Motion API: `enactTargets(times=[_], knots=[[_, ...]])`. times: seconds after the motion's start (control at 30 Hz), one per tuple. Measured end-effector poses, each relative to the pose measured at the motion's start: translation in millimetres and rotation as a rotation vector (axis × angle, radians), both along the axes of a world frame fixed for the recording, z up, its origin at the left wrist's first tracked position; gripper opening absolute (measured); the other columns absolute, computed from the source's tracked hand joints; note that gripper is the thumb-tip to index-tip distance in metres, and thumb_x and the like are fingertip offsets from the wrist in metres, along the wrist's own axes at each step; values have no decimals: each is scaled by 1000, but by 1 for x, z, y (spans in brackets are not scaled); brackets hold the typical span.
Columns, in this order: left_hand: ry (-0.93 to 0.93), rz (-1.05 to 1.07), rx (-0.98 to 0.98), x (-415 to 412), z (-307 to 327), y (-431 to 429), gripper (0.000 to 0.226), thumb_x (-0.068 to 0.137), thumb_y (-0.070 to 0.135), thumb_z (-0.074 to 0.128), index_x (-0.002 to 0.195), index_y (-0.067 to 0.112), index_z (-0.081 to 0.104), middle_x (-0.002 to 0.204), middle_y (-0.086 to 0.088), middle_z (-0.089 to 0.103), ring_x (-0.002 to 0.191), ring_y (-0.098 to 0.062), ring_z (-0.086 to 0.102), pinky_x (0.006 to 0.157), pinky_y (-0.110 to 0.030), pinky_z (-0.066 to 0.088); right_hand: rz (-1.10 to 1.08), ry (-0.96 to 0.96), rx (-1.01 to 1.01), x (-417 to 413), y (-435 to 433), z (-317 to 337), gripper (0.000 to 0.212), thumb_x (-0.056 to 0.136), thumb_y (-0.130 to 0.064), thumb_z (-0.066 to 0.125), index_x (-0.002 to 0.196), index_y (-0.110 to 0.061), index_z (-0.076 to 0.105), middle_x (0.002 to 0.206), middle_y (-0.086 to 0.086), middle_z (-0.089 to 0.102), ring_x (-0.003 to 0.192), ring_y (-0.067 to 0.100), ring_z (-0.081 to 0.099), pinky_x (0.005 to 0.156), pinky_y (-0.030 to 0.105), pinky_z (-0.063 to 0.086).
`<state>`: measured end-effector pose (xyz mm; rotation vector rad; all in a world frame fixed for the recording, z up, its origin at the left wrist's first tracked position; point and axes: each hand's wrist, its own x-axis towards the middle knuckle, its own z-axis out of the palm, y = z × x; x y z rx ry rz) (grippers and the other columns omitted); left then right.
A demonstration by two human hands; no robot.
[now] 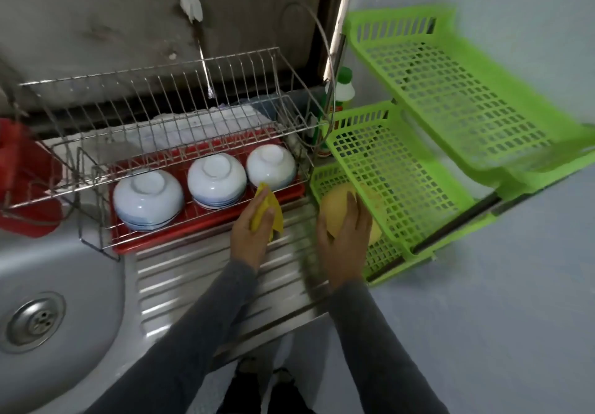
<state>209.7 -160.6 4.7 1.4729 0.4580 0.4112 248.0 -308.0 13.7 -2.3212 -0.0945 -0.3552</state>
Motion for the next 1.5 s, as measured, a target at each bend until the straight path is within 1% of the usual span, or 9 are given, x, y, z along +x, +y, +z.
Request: enactTargets(times=[0.07,0.2,0.4,0.53,0.77,0.93,1.13,1.27,1.5], knots=[[12,74,16,-11,2,-1,43,99,8,58,139,23,51,134,11,51,119,2,49,91,-2,41,142,-88,-20,0,6,-3,58,93,-36,52,137,1,50,140,26,51,129,39,46,108,52,42],[-4,170,101,-41,3,3,44,99,7,57,142,15,50,141,5,48,122,3,47,106,-14,38,459,-44,-133,-8,22,-4,55,93,-36,46,135,0,56,136,21,57,124,38,55,105,47,46],[35,445,148,-105,-5,18,43,98,6,59,137,23,52,141,1,53,127,-5,50,110,-17,36,794,-30,-231,-28,65,-4,41,91,-33,50,115,-5,67,110,14,67,100,35,64,84,41,55],[106,595,153,-159,-9,36,44,98,13,60,137,32,53,140,9,53,125,2,49,115,-33,37,1016,28,-414,-55,100,3,33,93,-28,57,116,-6,65,112,16,65,105,36,61,86,41,52],[61,932,121,-265,5,68,43,97,12,62,129,39,55,138,0,59,129,-19,55,110,-48,44,1352,65,-533,-144,181,12,27,99,-28,51,103,-4,62,110,18,64,106,37,60,86,42,49],[30,1094,121,-352,16,104,42,96,7,62,129,32,55,140,-3,58,125,-9,54,111,-34,42,1502,46,-595,-233,241,21,34,100,-29,46,118,-5,62,122,18,62,114,36,58,94,41,49],[44,1194,161,-482,20,153,41,97,11,61,131,33,53,137,3,55,129,-15,53,111,-40,42,1659,16,-618,-357,311,21,30,99,-28,48,108,-5,65,114,19,65,110,36,59,88,40,47],[41,1247,176,-556,17,181,40,97,12,62,128,37,56,134,12,55,124,-4,53,111,-36,43,1726,40,-665,-431,347,28,34,102,-33,46,117,-8,64,120,16,64,113,34,59,90,40,50],[36,1331,139,-643,14,224,40,97,14,62,124,43,58,137,4,59,127,-13,55,111,-40,44,1819,13,-712,-521,407,29,33,102,-32,45,108,-5,63,112,15,65,105,33,60,86,41,51]])
